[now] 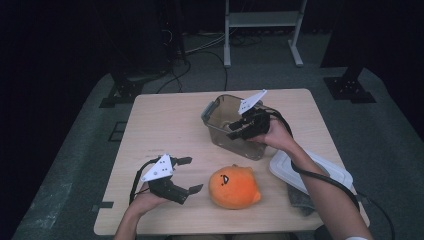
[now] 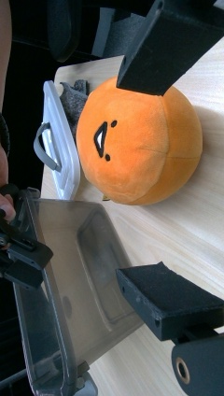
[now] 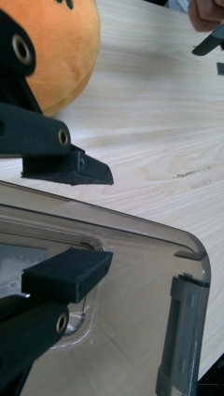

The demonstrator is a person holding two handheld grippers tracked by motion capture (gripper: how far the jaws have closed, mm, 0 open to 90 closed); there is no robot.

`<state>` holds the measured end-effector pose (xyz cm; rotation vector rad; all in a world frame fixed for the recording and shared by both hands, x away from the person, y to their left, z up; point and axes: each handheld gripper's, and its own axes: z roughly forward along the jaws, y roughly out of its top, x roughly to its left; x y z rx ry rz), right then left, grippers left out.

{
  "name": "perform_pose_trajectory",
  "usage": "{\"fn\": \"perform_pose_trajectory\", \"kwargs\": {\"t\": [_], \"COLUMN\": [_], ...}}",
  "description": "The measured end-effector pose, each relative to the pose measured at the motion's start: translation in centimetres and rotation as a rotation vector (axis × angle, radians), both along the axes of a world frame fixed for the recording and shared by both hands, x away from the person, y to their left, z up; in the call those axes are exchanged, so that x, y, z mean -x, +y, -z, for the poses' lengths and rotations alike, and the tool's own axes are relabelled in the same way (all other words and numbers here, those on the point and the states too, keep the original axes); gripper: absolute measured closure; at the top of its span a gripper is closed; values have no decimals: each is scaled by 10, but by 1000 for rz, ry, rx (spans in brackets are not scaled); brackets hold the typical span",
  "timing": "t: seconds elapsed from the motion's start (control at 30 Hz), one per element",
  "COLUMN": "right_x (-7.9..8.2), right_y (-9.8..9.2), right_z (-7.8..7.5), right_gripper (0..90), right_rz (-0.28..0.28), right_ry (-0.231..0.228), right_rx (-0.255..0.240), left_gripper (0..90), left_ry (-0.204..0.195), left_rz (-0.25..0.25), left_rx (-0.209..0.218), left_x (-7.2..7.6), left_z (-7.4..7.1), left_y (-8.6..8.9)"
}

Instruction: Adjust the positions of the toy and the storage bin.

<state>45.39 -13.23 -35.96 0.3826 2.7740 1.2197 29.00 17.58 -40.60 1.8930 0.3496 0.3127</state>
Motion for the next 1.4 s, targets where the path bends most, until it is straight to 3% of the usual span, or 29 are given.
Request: {"fn": "perform_pose_trajectory", "kwargs": {"t": [0.13,0.27,0.83,1.4], "right_x": [0,2,8,22], "right_y": [2,4,10,13], "right_z": [3,3,2,3], "right_gripper": [629,703,787,792], "right_rz": [-3,-17,-57,-97], "right_ry": [-11,-14,-26,-25], "right_rx": [45,53,56,40], "left_gripper": [78,78,79,78], "left_ry": [-1,-3,-7,-8], "left_rz": [0,-3,-6,-10], "left_rx": [-1,2,5,8], "left_x": [0,0,0,0], "left_z": [0,-1,-1,-2], "left_y": [1,1,3,4]}}
